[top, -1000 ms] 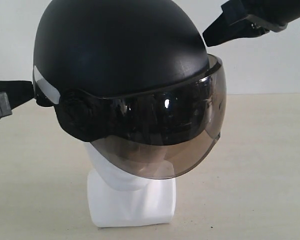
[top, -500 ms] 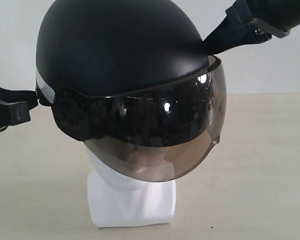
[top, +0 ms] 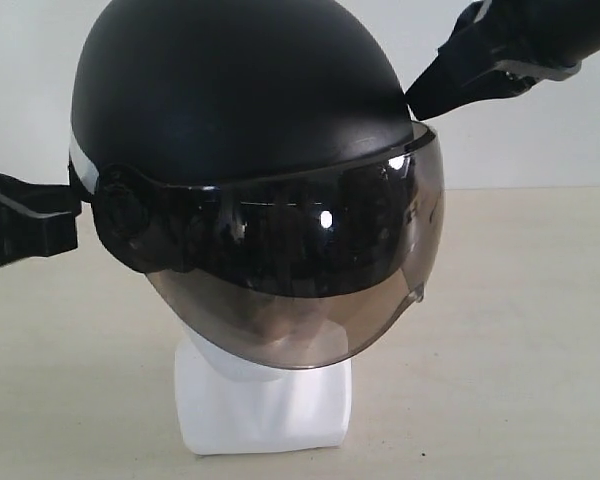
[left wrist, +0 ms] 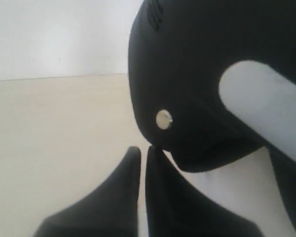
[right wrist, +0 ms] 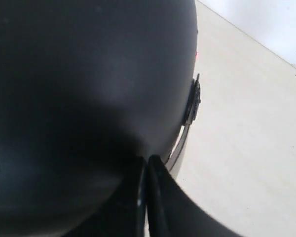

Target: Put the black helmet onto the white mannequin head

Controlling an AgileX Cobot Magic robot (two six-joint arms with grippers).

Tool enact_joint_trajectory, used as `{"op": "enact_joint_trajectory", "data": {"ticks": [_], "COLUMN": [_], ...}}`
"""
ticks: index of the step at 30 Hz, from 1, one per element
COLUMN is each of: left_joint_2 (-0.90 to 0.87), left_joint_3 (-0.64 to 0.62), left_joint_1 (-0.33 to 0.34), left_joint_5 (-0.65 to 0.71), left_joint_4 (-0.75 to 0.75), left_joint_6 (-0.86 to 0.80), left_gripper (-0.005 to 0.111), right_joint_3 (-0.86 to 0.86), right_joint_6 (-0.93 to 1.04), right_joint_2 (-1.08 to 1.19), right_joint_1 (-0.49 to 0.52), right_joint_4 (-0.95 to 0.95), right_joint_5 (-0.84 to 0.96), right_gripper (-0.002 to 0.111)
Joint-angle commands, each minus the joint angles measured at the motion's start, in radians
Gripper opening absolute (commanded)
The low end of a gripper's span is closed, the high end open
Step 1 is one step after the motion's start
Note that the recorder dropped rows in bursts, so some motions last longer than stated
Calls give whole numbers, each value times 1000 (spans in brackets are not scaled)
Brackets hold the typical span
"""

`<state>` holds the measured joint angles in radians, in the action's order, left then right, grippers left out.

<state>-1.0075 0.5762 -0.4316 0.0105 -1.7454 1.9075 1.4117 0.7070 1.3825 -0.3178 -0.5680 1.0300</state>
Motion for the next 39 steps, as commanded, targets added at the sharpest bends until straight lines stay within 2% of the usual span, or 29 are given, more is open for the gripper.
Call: {"op": "enact_joint_trajectory", "data": {"ticks": [1,9,13,15,21,30,39], "left_joint_2": [107,284,321,321,205,33,7], "left_joint_3": [-1,-151,-147,-132,-85,6,30], "left_joint_1": [8,81,84,84,84,84,84], "left_joint_5": [43,13,-168,-210,-262,-270,-219], "left_joint_4": [1,1,1,1,2,255,266], "left_joint_6": [-24,-27,-27,-33,-131,-450,-489], "left_gripper": [4,4,4,4,4,4,4], "right_joint_3": [-3,-3,-3,-3,-3,-3,-3], "right_joint_6": [-26,-22,-19,-19,-19,-21,-32], "right_joint_2": [1,1,1,1,1,1,1], "right_joint_1": [-21,-21,-21,-21,-21,-21,-29], "right_joint_4": [-18,-16,-16,-16,-16,-24,-24], "right_joint_5": [26,10,2,2,-7,-6,26], "right_gripper": [0,0,0,0,0,0,0]}}
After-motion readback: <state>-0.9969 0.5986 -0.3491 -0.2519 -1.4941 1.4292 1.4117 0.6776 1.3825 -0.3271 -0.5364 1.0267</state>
